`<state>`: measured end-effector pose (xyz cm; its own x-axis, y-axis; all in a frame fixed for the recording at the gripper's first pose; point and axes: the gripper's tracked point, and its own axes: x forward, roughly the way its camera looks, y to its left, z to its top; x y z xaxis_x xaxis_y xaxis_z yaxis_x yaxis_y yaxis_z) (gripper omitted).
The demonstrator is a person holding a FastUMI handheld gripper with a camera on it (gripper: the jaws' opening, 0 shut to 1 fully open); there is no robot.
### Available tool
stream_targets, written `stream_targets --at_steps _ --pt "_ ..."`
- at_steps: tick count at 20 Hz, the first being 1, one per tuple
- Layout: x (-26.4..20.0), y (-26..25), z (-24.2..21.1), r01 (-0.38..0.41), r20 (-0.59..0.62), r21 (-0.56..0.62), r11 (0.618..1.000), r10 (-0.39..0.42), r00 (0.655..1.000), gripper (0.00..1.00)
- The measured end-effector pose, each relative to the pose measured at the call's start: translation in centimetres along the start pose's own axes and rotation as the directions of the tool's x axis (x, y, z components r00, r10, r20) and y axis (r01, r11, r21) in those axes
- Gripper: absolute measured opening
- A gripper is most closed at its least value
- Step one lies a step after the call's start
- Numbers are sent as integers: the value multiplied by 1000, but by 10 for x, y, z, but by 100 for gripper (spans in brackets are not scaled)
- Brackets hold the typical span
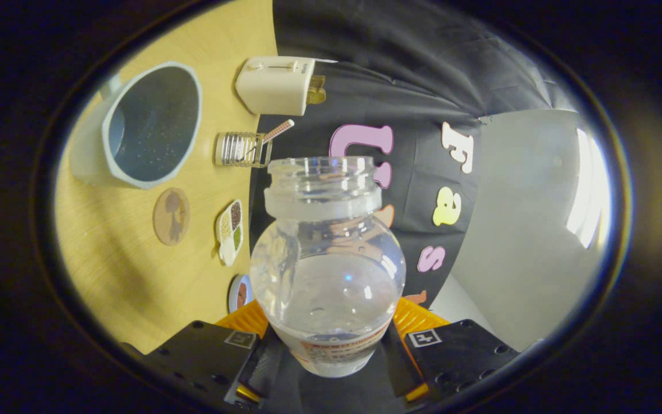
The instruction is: Take the bottle from table, then pour the juice into the cup, finally place the bottle on the coaster
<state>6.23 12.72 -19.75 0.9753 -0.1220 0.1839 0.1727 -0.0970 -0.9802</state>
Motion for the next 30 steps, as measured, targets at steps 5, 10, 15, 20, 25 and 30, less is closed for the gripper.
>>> stream_targets --at_steps 5,10,15,20,25,30 --pt "-4 6 7 -26 6 -4 1000 26 1000 80" --pt "-2 9 4 -37 -5 -13 999 37 999 80" --pt "3 9 0 -39 -16 -27 999 39 999 80" --pt "6 10 -3 -39 -18 -50 998 38 999 80" --pt "7 13 1 -40 -2 -85 996 40 999 80" --pt "7 11 5 -26 15 -102 994 27 1000 80"
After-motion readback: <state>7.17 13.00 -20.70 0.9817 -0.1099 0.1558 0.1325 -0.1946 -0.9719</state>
